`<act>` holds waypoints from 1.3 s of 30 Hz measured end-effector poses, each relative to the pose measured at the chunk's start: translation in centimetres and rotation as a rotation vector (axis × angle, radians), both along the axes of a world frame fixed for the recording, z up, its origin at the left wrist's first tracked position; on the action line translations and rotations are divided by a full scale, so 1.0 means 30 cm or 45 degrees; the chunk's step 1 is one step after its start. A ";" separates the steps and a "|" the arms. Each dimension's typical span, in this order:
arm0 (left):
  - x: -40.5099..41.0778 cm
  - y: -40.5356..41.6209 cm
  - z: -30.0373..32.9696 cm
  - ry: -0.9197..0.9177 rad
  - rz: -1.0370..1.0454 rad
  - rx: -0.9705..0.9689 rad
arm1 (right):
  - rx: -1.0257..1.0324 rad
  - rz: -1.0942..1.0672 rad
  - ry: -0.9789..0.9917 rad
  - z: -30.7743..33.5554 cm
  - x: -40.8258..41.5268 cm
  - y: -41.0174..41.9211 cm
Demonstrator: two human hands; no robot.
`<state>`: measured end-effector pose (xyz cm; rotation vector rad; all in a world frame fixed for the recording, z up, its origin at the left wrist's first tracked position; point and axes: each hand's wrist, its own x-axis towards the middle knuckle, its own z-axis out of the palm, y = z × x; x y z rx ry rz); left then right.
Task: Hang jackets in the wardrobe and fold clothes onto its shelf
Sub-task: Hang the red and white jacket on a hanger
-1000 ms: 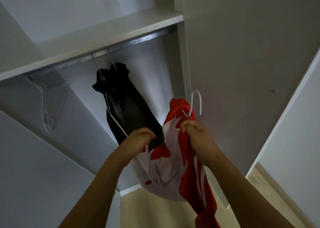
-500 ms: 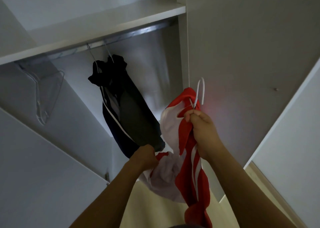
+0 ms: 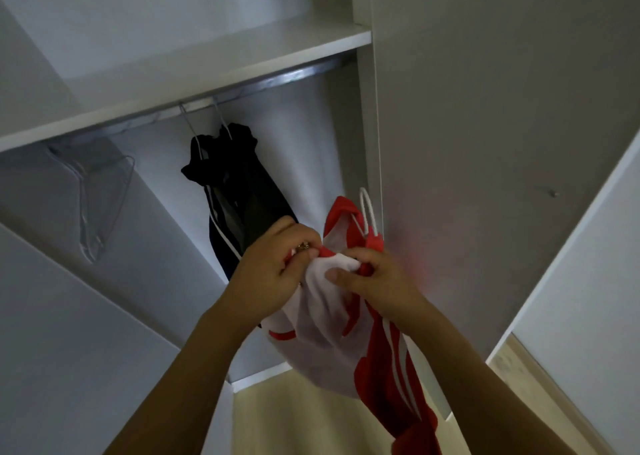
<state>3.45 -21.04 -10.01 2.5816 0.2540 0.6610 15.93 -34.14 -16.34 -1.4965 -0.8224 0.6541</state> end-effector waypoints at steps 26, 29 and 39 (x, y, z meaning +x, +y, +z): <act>0.009 0.013 -0.047 0.214 0.221 -0.820 | -0.043 -0.006 0.168 -0.016 0.024 -0.062; 0.001 0.019 -0.045 0.303 0.174 -0.806 | -0.043 -0.069 0.133 -0.023 0.019 -0.050; -0.032 0.010 -0.057 0.466 -0.098 -0.981 | -0.033 -0.104 0.251 -0.021 0.031 -0.038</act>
